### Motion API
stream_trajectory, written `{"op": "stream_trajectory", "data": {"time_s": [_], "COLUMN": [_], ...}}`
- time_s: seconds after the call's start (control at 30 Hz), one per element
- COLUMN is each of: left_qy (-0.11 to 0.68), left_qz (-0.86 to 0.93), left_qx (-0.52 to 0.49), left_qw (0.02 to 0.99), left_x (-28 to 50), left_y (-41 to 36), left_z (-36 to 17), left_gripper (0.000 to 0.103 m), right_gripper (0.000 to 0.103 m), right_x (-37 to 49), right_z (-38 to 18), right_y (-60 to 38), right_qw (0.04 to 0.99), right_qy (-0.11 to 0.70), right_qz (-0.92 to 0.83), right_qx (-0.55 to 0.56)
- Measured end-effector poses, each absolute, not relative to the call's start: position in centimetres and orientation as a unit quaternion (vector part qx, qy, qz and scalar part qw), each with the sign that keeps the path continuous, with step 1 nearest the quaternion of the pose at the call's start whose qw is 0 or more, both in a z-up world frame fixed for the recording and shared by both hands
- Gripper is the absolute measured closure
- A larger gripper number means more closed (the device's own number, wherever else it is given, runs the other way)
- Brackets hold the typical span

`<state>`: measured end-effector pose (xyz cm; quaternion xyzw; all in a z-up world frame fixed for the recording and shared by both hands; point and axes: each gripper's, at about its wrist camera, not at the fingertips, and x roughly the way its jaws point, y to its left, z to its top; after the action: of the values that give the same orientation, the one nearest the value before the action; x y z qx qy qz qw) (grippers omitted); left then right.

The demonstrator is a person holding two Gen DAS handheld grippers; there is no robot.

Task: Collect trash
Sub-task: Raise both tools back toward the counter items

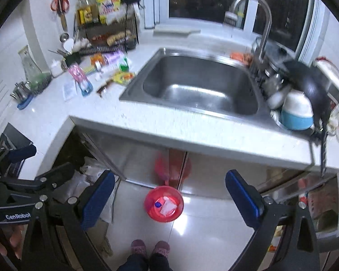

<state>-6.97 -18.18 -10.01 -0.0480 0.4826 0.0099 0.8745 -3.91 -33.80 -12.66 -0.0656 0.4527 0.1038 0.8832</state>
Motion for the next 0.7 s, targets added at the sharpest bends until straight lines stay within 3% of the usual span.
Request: {"op": "stream_trajectory", "data": {"time_s": [0.33,0.7], "left_qy": [0.443,0.432], "left_qz": [0.049,0.115], "left_qx": [-0.077,-0.101], "left_qw": [0.892,0.889], "left_x": [-8.7,-8.3], "left_y": [-16.2,-11.6], "left_z": [-3.7,-1.1], "left_gripper": [0.000,0.000], "right_gripper": [0.004,0.005], "right_x": [-4.1,-2.0], "right_z": [-6.5,-3.8], "right_y": [-33.0,-29.4], "right_qw": [0.902,0.901], "right_qy": [0.405,0.379], "right_qz": [0.133,0.191], "right_qx": [-0.072,-0.083]}}
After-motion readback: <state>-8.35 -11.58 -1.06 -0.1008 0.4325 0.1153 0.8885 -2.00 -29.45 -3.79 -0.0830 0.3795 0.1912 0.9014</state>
